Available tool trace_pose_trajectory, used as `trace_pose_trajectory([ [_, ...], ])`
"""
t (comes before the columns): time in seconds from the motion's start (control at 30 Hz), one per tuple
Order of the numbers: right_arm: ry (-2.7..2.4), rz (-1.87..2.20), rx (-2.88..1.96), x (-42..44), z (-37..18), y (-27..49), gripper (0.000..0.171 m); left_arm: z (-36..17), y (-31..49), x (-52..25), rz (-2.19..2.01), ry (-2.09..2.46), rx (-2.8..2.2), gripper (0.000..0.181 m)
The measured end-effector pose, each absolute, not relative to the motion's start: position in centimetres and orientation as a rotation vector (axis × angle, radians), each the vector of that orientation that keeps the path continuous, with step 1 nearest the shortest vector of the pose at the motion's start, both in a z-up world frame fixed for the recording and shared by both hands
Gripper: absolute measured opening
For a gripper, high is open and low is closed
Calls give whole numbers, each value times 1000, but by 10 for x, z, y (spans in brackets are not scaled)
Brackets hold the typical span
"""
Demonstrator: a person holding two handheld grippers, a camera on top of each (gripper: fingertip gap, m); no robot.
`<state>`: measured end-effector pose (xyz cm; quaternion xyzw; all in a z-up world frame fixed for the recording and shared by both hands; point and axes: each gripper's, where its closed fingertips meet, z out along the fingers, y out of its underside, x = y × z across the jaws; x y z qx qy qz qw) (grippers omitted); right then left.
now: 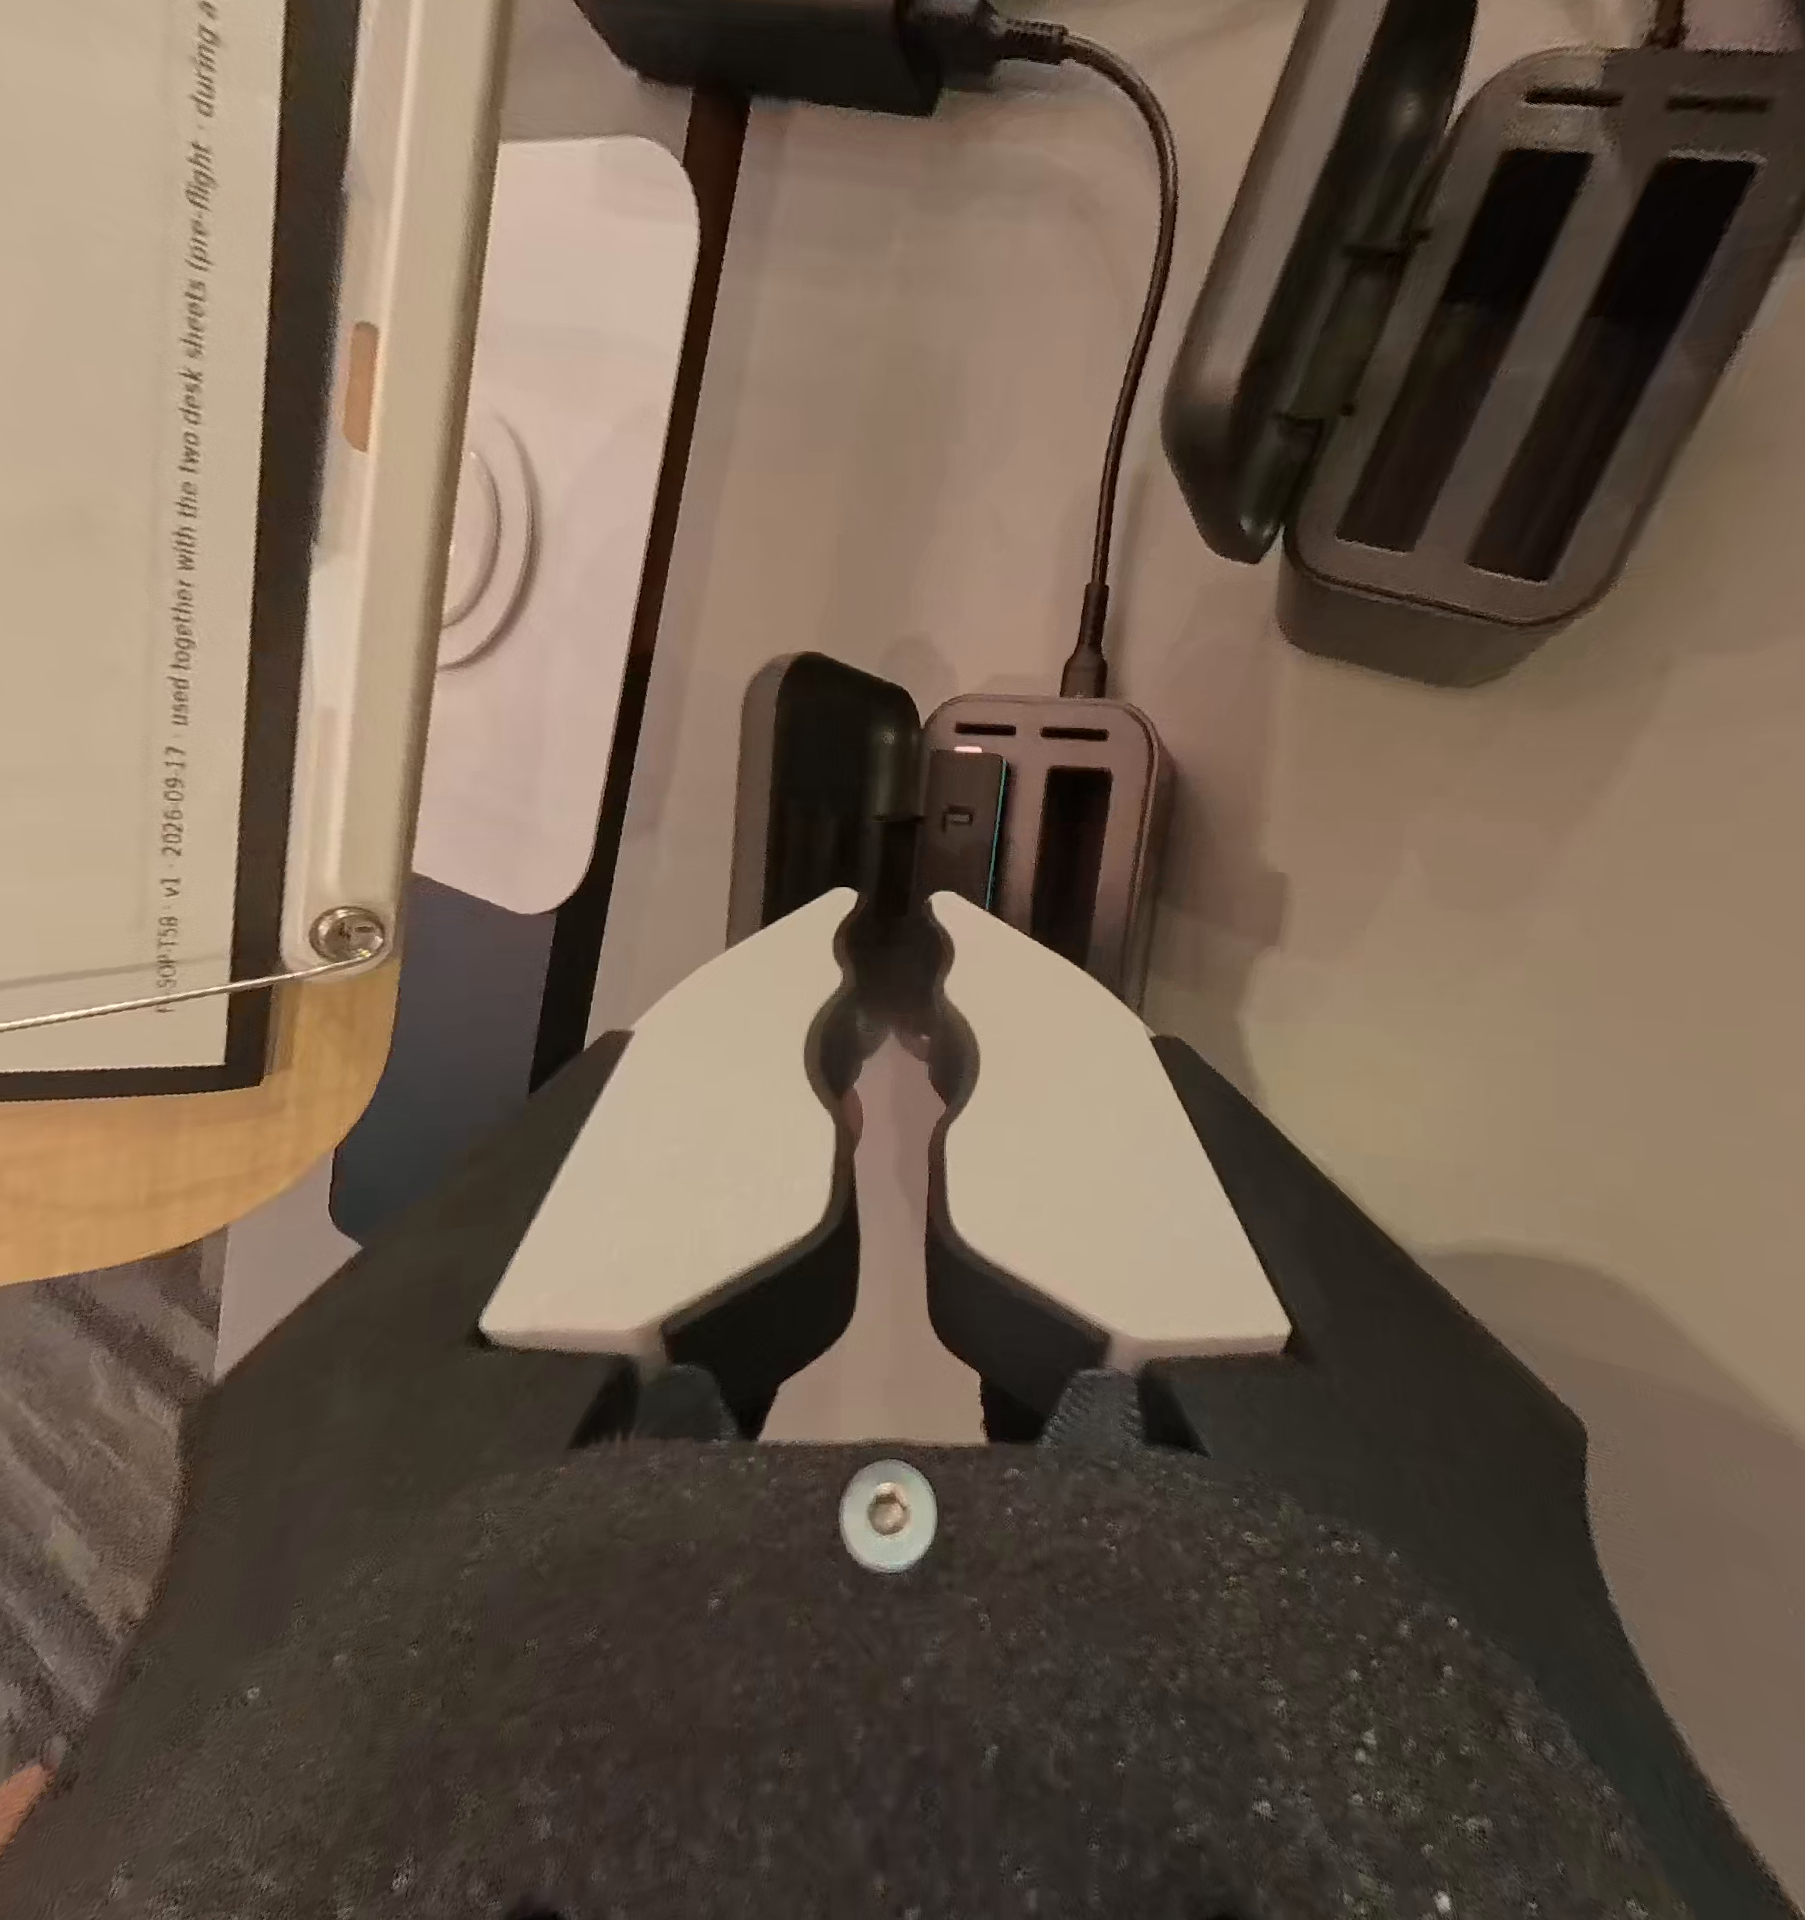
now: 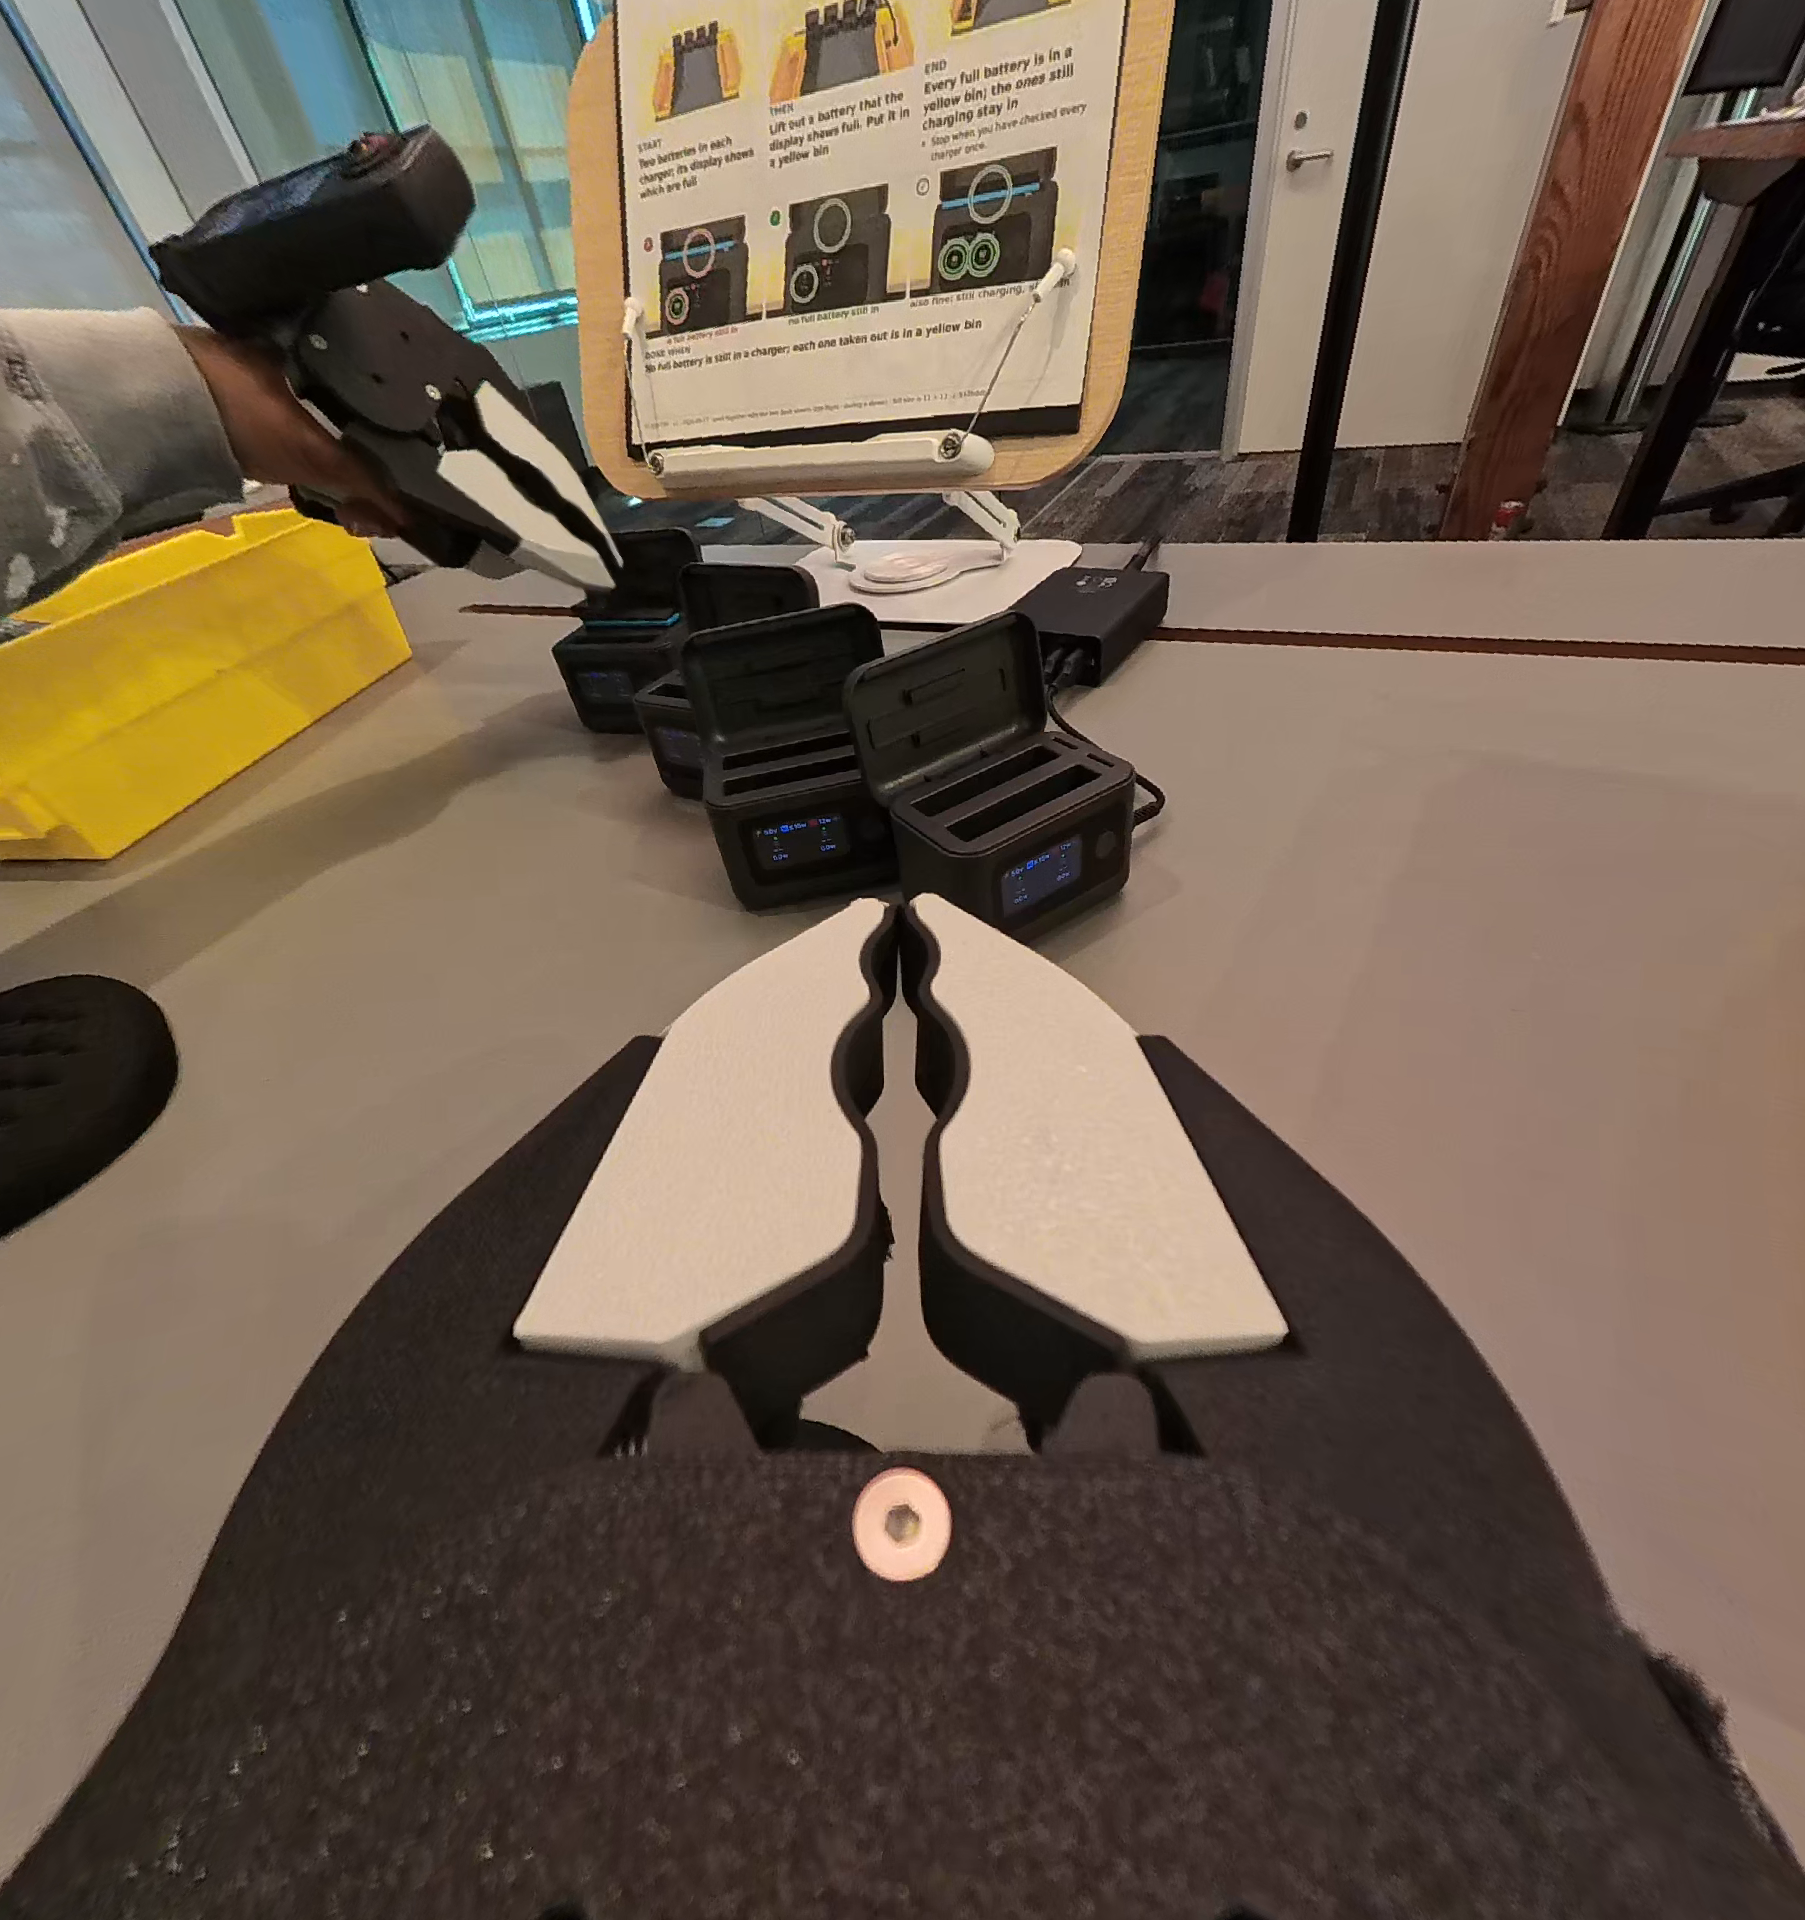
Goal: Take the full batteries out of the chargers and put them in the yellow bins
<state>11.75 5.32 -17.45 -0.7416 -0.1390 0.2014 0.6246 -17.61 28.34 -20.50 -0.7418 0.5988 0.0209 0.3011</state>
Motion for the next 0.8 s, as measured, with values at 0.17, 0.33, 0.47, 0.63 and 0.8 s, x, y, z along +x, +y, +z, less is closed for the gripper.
trace_pose_trajectory([
  [0.17, -312, 466, -1699, 118, -174, 53, 0, -217, 287, -174, 145, 1621, -2007, 2],
  [0.33, -309, 471, -1700, 119, -174, 53, 0, -218, 285, -174, 189, 1648, -2023, 0],
  [0.47, -309, 472, -1698, 119, -174, 53, 0, -218, 285, -175, 268, 1688, -1990, 0],
  [0.63, -309, 476, -1696, 118, -173, 53, 0, -219, 285, -176, 349, 1725, -1974, 1],
  [0.8, -305, 476, -1695, 119, -173, 53, 0, -218, 285, -175, 400, 1733, -1955, 0],
])
